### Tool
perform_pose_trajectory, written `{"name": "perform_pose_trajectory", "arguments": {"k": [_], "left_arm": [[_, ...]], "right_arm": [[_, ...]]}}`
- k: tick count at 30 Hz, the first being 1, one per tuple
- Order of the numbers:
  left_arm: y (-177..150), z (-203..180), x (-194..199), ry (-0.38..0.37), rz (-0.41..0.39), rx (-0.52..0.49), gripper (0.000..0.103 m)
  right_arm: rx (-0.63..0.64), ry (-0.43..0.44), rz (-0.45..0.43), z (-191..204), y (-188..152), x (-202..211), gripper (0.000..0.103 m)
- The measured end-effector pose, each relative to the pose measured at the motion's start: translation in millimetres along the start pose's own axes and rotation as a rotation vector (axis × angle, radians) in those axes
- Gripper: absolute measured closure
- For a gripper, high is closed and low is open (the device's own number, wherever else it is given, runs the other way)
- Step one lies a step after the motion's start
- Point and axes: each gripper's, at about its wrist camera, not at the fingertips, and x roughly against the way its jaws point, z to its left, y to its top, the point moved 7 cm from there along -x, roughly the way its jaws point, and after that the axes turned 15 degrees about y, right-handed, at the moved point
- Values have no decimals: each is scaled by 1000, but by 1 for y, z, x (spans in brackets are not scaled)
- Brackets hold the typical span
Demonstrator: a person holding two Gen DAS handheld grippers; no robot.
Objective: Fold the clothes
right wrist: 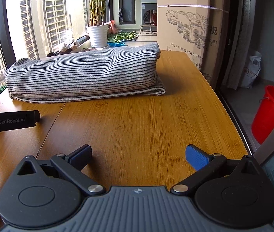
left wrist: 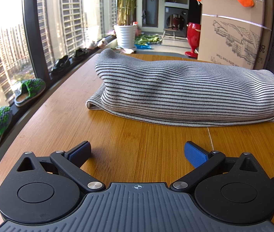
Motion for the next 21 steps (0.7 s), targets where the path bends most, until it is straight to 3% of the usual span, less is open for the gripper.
{"name": "perform_pose_trajectory", "arguments": {"k": [12, 21], "left_arm": [[0, 0, 0, 0, 0, 0, 0], [0, 0, 0, 0, 0, 0, 0]], "right_arm": [[-13, 16, -8, -1, 0, 2, 0], [-86, 94, -69, -11, 0, 12, 0]]}}
